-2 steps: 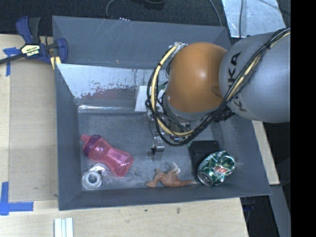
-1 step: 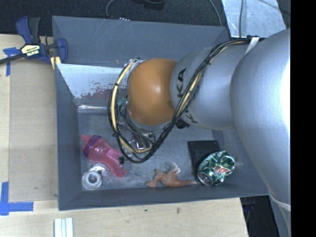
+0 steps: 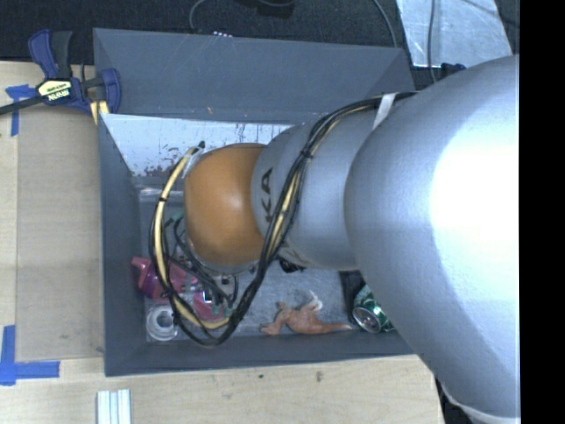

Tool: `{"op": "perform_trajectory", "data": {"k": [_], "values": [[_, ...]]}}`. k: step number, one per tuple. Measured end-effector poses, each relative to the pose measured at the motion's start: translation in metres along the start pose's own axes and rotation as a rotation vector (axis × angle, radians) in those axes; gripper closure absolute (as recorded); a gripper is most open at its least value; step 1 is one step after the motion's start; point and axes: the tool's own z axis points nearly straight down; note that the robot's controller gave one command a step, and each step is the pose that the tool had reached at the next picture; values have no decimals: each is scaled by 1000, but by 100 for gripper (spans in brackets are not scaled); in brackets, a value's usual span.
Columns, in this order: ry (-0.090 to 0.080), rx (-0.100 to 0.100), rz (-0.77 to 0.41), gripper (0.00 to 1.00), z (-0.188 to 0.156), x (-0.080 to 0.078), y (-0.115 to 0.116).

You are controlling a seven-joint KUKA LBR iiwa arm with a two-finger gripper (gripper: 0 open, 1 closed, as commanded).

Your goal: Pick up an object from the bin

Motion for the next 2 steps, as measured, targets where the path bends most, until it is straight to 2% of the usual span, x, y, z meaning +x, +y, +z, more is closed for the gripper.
{"op": "perform_trajectory", "data": {"k": [1,2], "values": [[-1,-1,62,0,-4,-16,-2],[-4,-3,187,0,33,-52,4]]}}
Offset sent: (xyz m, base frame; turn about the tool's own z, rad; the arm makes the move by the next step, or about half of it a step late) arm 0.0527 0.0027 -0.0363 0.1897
